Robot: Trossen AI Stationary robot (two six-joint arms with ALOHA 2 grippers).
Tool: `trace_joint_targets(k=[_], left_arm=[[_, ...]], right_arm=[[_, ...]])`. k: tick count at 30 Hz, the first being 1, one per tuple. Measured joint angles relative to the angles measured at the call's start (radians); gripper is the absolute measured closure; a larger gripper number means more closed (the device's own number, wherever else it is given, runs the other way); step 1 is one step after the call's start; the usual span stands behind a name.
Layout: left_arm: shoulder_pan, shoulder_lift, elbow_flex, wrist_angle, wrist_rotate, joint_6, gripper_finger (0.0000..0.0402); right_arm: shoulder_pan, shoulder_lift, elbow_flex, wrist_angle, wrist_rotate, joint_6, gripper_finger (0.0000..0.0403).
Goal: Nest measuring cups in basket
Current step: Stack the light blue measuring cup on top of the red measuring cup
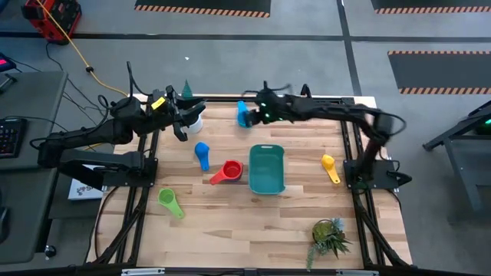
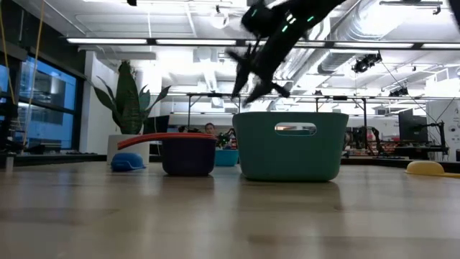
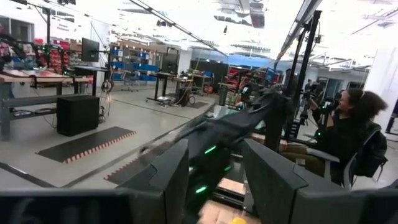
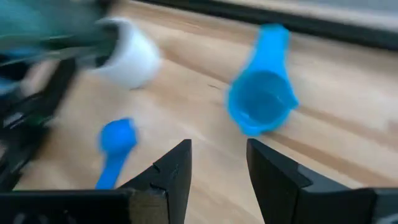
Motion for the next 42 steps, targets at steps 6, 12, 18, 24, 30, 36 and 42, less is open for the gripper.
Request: trace_joint_targets(k=[6,12,18,24,30,36,42], left_arm=[[0.000,0.000,0.000,0.000,0.001,0.000,0.0259],[0.000,0.000,0.000,0.000,0.001,0.002,0.0259],[0.000,0.000,0.000,0.001,0.002,0.002,0.0259],[0.000,0.000,0.000,0.001,0.001,0.002,0.0259],[0.000,0.000,0.000,0.001,0.002,0.002,0.0259],[0.000,0.000,0.000,0.001,0.002,0.002,0.0259],[0.000,0.000,0.000,0.001,0.001,0.001,0.0259]], right_arm=[[-0.066,0.231,0.195,-0.197,-0.049,0.188,0.0258],[-0.068,0.373,0.288,-0.227,-0.078,0.294,0.0258],[-0.065,0.426,0.313,-0.225,-0.027,0.407,0.0258],[-0.065,0.429,0.313,-0.224,0.028,0.446,0.0285],[-0.068,0.429,0.313,-0.223,0.040,0.401,0.0392],[-0.088,0.414,0.313,-0.265,0.051,0.294,0.0396],[-0.126,0.263,0.313,-0.385,0.084,-0.149,0.0399]])
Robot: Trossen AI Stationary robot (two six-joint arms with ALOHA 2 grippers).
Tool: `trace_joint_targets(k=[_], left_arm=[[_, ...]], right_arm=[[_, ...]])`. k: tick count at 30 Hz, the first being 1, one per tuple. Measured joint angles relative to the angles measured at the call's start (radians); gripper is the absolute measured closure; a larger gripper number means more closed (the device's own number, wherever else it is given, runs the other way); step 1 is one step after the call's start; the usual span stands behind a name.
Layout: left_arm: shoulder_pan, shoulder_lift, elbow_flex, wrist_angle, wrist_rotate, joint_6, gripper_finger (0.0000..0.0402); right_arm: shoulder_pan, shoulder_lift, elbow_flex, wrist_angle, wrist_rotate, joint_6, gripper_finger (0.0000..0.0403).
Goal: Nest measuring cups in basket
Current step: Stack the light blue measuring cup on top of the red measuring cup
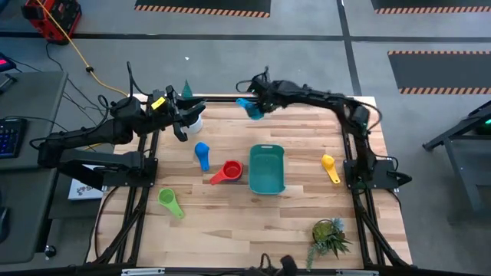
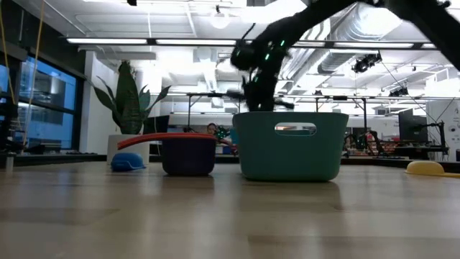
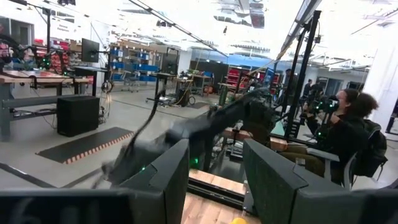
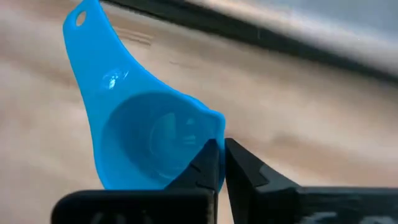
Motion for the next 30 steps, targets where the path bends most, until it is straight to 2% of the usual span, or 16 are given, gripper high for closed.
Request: trace_joint_targets(k=[1,3,6,9,12,16,21,25,30], left_arm=[[0.000,0.000,0.000,0.000,0.000,0.000,0.0259],[0.000,0.000,0.000,0.000,0.000,0.000,0.0259],[0.000,0.000,0.000,0.000,0.000,0.000,0.0259],[0.000,0.000,0.000,0.001,-0.001,-0.001,0.0259],[0.000,0.000,0.000,0.002,-0.001,-0.001,0.0259],[0.000,0.000,0.000,0.002,-0.001,-0.003,0.0259],[0.000,0.000,0.000,0.002,0.000,-0.046,0.0259],[0.000,0.000,0.000,0.002,0.000,-0.054,0.0259],[0.000,0.000,0.000,0.002,0.000,-0.054,0.0259]], right_arm=[[-0.003,-0.031,0.000,-0.004,-0.035,-0.129,0.0399],[0.006,-0.098,0.000,-0.026,-0.174,-0.360,0.0400],[0.070,-0.168,0.002,-0.069,-0.343,-0.605,0.0400],[0.172,-0.187,0.002,-0.083,-0.350,-0.803,0.0401],[0.281,-0.168,0.002,-0.068,-0.345,-0.932,0.0402],[0.392,-0.106,-0.001,0.006,-0.291,-0.977,0.0402],[0.416,-0.059,0.037,0.098,-0.295,-0.915,0.0402],[0.416,0.012,0.165,0.036,-0.282,-0.845,0.0402],[0.421,0.163,0.368,-0.154,-0.248,-0.747,0.0402]])
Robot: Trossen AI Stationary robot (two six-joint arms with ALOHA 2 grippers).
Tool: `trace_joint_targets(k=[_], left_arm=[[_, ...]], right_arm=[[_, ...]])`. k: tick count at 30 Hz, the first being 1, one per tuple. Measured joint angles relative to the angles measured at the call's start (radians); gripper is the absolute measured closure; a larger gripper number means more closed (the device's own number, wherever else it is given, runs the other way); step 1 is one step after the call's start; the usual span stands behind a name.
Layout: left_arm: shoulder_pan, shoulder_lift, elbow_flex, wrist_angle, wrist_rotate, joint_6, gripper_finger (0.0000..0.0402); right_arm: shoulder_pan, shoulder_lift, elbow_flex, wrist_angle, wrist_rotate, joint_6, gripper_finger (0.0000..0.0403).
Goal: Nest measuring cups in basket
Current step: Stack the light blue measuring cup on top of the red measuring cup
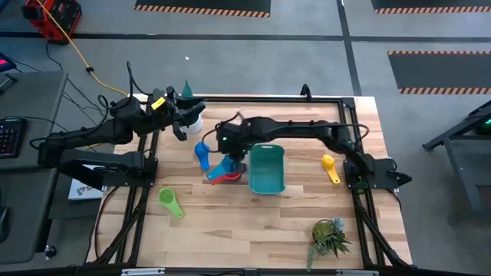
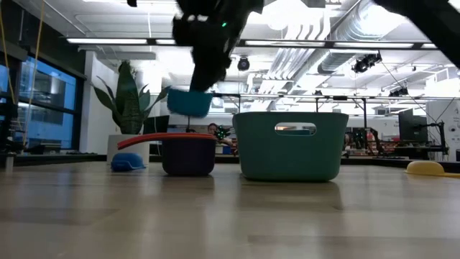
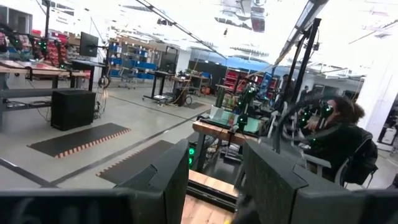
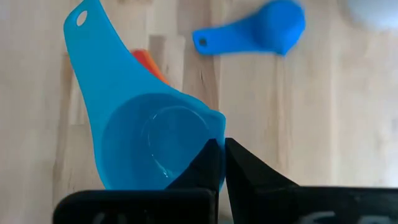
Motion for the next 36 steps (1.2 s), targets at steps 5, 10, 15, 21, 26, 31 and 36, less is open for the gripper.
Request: trace_joint_targets(k=[5,10,15,21,26,31,36], left_arm=[[0.000,0.000,0.000,0.006,0.000,0.000,0.0259],[0.000,0.000,0.000,0.006,0.000,0.000,0.0259],[0.000,0.000,0.000,0.006,0.000,0.001,0.0259],[0.000,0.000,0.000,0.006,0.000,0.001,0.0259],[0.000,0.000,0.000,0.006,0.000,0.001,0.0259],[0.000,0.000,0.000,0.006,0.000,0.001,0.0259],[0.000,0.000,0.000,0.006,0.000,0.002,0.0259]], right_arm=[[-0.001,0.097,0.130,-0.115,0.007,0.113,0.0403],[-0.002,0.123,0.145,-0.149,0.006,0.151,0.0403],[0.009,0.121,0.142,-0.146,0.017,0.162,0.0403],[0.012,0.121,0.142,-0.145,0.034,0.201,0.0392],[0.013,0.121,0.141,-0.145,0.038,0.202,0.0384],[0.014,0.121,0.141,-0.146,0.026,0.210,0.0383],[0.013,0.121,0.141,-0.146,0.013,0.221,0.0382]])
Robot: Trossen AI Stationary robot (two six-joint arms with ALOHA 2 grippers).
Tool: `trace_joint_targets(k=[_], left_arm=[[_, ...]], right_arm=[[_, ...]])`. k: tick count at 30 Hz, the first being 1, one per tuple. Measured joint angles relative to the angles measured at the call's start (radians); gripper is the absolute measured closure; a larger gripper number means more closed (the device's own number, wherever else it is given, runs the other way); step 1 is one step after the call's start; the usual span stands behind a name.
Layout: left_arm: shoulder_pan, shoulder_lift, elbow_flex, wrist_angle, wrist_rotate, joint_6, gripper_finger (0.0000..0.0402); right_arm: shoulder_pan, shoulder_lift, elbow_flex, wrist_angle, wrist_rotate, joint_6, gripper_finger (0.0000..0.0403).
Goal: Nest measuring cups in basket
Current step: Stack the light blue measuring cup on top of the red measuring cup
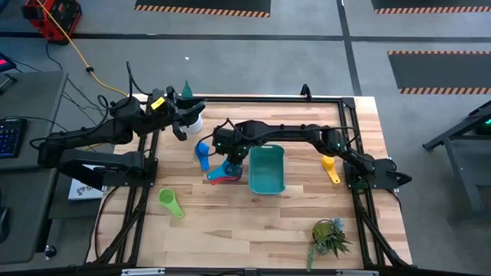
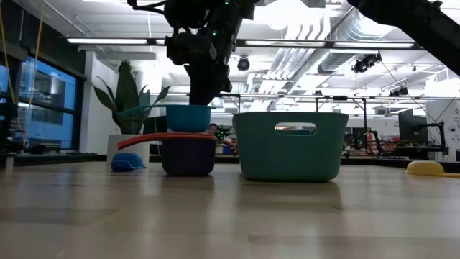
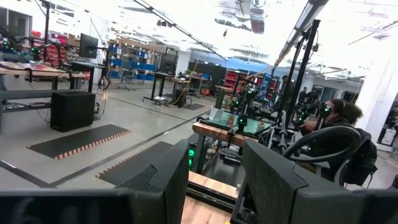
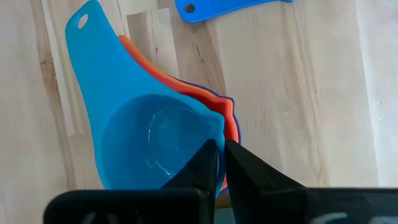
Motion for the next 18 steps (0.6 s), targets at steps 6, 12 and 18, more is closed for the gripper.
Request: trace_joint_targets(k=[6,12,18], left_arm=[[0.000,0.000,0.000,0.000,0.000,0.000,0.0259],[0.000,0.000,0.000,0.000,0.000,0.000,0.0259],[0.000,0.000,0.000,0.000,0.000,0.000,0.0259]], right_arm=[[-0.002,0.000,0.000,0.000,-0.002,0.026,0.0382],[-0.002,0.000,-0.001,-0.007,-0.033,0.049,0.0379],[-0.002,0.000,-0.001,-0.011,-0.022,0.043,0.0317]])
